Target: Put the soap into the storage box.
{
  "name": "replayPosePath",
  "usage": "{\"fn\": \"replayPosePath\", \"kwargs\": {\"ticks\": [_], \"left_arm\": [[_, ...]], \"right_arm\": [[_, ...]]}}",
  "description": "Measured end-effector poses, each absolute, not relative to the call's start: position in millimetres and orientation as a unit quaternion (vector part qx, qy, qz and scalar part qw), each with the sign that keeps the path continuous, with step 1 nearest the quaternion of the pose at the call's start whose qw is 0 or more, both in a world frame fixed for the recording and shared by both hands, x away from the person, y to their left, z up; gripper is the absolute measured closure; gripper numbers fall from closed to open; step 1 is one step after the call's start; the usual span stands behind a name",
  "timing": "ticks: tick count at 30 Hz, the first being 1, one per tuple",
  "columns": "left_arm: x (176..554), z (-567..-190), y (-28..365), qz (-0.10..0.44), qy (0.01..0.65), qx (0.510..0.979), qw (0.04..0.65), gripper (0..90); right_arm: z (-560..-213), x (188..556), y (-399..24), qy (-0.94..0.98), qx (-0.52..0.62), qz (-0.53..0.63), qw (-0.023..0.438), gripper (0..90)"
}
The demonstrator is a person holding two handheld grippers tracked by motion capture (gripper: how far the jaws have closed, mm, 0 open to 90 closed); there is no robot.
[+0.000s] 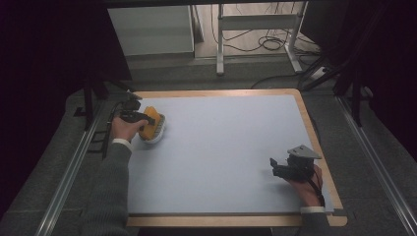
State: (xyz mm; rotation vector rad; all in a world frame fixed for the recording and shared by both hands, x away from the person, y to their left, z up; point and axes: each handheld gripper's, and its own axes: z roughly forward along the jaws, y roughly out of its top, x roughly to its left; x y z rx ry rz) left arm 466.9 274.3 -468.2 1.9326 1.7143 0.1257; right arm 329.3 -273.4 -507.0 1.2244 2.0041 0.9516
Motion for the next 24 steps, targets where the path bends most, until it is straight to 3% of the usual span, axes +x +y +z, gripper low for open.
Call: {"fn": "replayPosePath", "kwargs": {"ticks": [6, 24], "left_arm": [[467, -468, 275, 0.051, 0.638, 0.711, 0.291, 59.3], [464, -460, 276, 0.064, 0.636, 0.709, 0.298, 41.0]], "right_arm": [[-507, 330, -274, 0.755, 0.461, 0.357, 0.300, 9.4], [-507, 329, -272, 0.756, 0.458, 0.362, 0.296, 9.5]]}}
